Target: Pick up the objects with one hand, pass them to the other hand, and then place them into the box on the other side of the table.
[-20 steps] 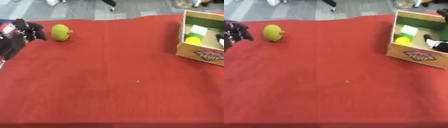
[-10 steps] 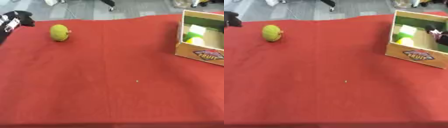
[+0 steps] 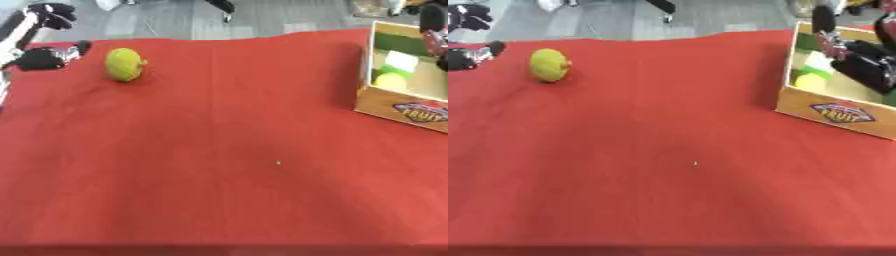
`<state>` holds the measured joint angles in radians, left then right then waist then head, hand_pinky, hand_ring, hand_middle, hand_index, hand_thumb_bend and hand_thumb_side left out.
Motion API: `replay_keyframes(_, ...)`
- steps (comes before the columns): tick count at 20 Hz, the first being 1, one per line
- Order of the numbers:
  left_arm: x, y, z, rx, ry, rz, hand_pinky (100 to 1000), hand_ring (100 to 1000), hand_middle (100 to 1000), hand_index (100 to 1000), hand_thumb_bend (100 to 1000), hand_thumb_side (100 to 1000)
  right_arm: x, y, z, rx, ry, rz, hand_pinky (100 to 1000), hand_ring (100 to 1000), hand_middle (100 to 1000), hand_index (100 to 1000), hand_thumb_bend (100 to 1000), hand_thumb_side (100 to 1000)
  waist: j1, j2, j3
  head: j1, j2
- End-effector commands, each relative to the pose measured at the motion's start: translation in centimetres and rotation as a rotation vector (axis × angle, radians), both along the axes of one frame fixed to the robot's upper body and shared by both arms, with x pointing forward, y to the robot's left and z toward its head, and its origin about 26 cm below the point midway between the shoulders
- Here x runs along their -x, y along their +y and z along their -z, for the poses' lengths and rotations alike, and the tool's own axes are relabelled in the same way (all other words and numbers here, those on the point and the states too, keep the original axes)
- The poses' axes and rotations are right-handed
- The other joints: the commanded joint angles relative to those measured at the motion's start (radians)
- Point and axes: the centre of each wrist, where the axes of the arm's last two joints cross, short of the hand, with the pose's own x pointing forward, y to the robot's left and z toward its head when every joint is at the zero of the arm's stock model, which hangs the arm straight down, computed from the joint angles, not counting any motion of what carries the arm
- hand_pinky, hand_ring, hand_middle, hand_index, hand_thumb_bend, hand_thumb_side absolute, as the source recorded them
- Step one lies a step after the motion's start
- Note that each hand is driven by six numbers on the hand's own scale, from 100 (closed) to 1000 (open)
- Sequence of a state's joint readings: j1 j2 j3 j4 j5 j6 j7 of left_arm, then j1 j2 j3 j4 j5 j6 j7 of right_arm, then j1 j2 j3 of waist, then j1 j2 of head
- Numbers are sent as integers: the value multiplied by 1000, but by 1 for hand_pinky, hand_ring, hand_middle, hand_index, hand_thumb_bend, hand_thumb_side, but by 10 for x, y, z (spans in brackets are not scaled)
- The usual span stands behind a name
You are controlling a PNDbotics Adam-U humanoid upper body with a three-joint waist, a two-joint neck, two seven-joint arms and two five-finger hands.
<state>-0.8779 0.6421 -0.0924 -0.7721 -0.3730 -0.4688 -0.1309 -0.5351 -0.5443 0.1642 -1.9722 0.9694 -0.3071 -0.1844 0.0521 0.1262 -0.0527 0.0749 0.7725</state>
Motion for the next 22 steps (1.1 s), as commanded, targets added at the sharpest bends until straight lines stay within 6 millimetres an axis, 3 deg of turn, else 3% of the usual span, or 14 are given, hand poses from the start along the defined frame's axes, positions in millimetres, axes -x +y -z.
replay_keyframes(1,-11,-8,-11,-42,-10,-34,793,733,732,871,520,445,6,30,-9,17,-10,-157,840,769,528,813,100,100,-9,-6,-1,-6,-3)
replay_keyframes(6,-19,-13,8,-79,52,-145,788,732,735,866,508,304,12,69,-3,100,56,-364,838,762,523,810,100,100,-6,3,-27,15,-3)
replay_keyframes(12,-15,4,24,-140,88,-324,777,725,731,856,580,183,24,103,23,227,178,-587,836,763,514,808,100,100,6,15,-70,51,-3)
replay_keyframes(16,-12,11,27,-174,69,-421,770,719,727,851,596,152,24,103,26,264,206,-653,836,764,510,807,100,100,10,22,-82,57,-3)
replay_keyframes(22,-13,4,39,-243,32,-510,755,694,708,834,554,143,19,90,20,292,207,-712,835,765,506,804,100,100,10,27,-88,60,-3)
